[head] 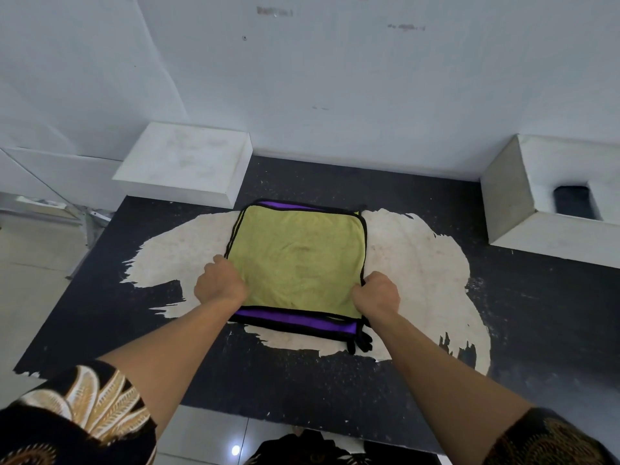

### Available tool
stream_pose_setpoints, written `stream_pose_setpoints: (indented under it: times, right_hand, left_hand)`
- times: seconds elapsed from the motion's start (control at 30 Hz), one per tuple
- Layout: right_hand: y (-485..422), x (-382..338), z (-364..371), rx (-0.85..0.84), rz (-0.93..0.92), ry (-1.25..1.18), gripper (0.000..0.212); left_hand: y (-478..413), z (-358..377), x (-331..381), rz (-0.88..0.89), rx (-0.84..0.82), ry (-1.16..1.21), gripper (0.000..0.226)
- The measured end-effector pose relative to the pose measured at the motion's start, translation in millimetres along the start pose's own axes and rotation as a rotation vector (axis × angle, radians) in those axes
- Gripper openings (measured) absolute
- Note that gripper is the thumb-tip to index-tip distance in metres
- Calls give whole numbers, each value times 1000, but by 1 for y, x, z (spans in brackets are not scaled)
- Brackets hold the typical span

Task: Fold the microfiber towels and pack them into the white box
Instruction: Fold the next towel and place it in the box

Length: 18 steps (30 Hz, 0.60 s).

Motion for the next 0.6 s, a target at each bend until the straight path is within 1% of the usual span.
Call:
stream_pose_setpoints:
  times: [0.1,0.17,0.23,0.37,0.43,0.53,0.6]
  right_hand:
    - [-2,5,-1,31,3,-267,15]
    - [-2,6,-2,51,14,-396,16]
    - [-4,5,-2,21,20,-465,10]
    - [-9,5,0,-55,94,-643,20]
    - [-13,5,0,-69,115,-658,23]
    - [-14,3,0,-110,138,-741,22]
    - [-15,2,1,-131,160,-833,17]
  left_hand:
    - [-1,0,0,-10,-35,104,51]
    - [-1,0,-1,-34,-69,203,52]
    - [-1,-3,0,-27,-71,270,50]
    - [-3,-13,3,84,-37,327,36]
    - [-4,-16,3,137,-32,335,30]
    - [-7,-16,3,184,-57,400,36]
    - [-10,-14,3,149,-101,489,34]
Point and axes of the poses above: each hand's wrist, its own y-axis away from the middle knuckle, its own z-axis out of the palm, x = y × z, the point moved 3 cm from there along -y, towards the middle knuckle, and after that the axes turned 13 degrees about -x, right-handed, at the moved point
